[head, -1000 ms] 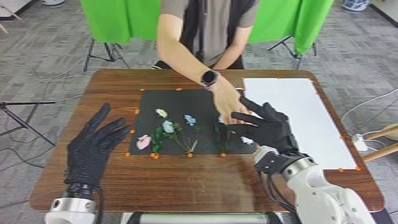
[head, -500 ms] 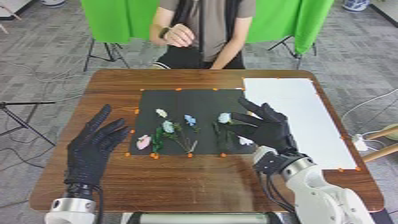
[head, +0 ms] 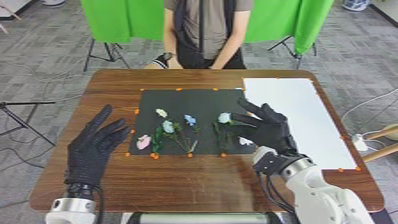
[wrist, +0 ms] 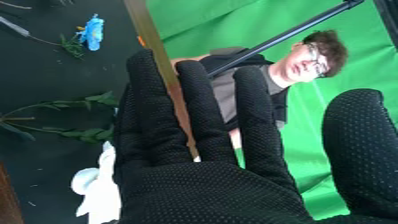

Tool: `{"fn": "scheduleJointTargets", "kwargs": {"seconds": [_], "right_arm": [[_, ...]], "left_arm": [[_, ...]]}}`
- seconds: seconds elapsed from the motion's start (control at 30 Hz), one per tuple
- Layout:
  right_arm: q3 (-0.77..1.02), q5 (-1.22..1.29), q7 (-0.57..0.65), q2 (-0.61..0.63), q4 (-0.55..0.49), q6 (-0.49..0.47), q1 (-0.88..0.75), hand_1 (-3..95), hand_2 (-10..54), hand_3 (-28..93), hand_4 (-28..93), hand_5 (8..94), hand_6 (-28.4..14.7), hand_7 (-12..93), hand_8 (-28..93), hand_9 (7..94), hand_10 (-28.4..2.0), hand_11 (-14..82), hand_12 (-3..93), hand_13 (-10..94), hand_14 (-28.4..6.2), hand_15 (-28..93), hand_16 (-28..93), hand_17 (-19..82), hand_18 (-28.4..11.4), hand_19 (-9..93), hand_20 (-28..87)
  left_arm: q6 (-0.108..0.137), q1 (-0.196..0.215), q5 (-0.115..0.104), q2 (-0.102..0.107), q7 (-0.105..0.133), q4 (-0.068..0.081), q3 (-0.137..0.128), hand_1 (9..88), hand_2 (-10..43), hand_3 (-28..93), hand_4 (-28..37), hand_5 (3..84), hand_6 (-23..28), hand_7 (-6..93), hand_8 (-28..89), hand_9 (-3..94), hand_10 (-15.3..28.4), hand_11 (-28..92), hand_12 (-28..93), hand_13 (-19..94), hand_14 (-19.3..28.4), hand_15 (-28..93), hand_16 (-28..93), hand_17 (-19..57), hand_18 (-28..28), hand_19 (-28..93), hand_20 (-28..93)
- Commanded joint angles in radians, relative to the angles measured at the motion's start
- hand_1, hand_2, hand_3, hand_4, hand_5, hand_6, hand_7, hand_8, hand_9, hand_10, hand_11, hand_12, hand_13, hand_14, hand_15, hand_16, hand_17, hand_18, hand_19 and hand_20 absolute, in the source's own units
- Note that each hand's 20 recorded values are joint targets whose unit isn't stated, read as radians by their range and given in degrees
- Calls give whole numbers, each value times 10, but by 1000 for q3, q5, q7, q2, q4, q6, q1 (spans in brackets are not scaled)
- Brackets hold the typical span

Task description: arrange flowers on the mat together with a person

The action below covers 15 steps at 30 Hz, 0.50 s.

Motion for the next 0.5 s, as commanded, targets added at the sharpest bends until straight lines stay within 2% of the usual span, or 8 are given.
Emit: {"fn": "scheduleJointTargets", "kwargs": {"seconds": [0.03, 0.07, 0.1, 0.5], "right_arm": [[-3, -3, -3, -11, -7, 8, -11, 125, 120, 804, -283, 447, 17, 112, -129, 495, -181, 104, 113, 393, -226, 353, 113, 19, -201, 484, 185], [-5, -2, -2, -10, -9, 15, -13, 125, 120, 804, -283, 448, 17, 112, -129, 495, -181, 104, 113, 393, -226, 353, 113, 19, -201, 484, 185], [-6, -2, -6, -8, -7, 13, -11, 125, 120, 804, -283, 448, 17, 112, -129, 495, -181, 104, 113, 393, -225, 353, 112, 19, -201, 484, 185], [-4, -6, -8, -9, -11, 14, -16, 125, 120, 805, -283, 449, 17, 113, -130, 497, -181, 106, 113, 395, -224, 359, 109, 20, -201, 485, 185]], "left_arm": [[14, 9, -6, 1, 0, -3, 7, 183, 77, 754, -283, 317, 59, 103, -89, 352, 209, 236, 115, 269, 276, 473, -84, -58, 282, 659, -13], [7, 9, -1, -7, -13, -3, 2, 183, 77, 755, -283, 317, 59, 103, -89, 352, 209, 236, 115, 268, 276, 474, -84, -58, 282, 659, -14], [8, 8, -3, -3, -8, -3, 4, 184, 77, 755, -283, 317, 59, 103, -89, 352, 209, 236, 115, 268, 276, 474, -84, -58, 282, 660, -14], [8, 9, -2, -5, -8, -4, 3, 184, 77, 756, -283, 318, 60, 103, -90, 352, 210, 237, 114, 268, 276, 475, -86, -58, 282, 663, -22]]}}
